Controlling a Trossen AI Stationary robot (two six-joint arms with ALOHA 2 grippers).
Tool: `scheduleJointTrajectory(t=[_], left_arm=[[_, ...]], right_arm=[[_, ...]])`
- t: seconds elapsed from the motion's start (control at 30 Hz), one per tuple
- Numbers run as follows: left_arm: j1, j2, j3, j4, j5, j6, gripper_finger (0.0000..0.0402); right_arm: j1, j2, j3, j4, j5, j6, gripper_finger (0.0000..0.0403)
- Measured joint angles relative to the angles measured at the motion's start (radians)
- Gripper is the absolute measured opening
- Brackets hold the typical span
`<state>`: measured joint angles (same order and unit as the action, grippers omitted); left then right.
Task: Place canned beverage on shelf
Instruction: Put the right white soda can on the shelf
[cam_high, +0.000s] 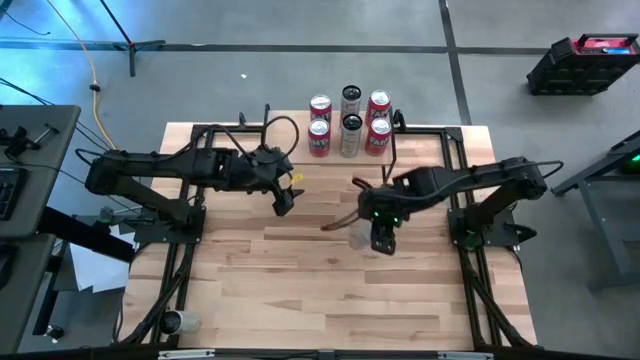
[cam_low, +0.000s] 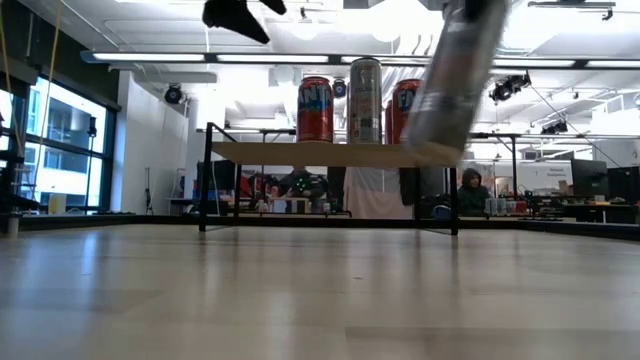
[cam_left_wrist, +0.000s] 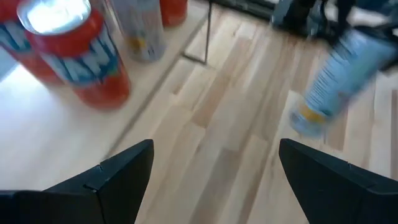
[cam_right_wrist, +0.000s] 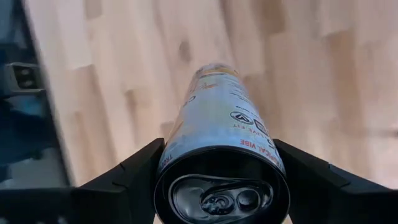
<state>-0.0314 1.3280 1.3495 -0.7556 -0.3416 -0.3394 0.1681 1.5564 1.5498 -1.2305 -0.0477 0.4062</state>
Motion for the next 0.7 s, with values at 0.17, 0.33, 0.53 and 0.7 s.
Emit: scheduleJointTrajectory(t=[0.17,0.33,0.53,0.7], left_arm=[[-0.045,-0.023,0.0,-0.137,0.001,-0.103,0.0337],[-0.095,-0.07,0.0,-0.277,0.02,-0.233,0.0337],[-0.162,-0.125,0.0,-0.469,-0.003,-0.379,0.0337],[-0.209,-0.148,0.0,-0.535,-0.038,-0.435,0.0337]], right_arm=[[-0.057,0.106,0.129,-0.057,0.043,-0.18,0.0252],[-0.091,0.26,0.324,-0.186,0.066,-0.357,0.0252],[-0.128,0.423,0.491,-0.215,0.123,-0.521,0.0252],[-0.155,0.539,0.584,-0.226,0.13,-0.575,0.0252]])
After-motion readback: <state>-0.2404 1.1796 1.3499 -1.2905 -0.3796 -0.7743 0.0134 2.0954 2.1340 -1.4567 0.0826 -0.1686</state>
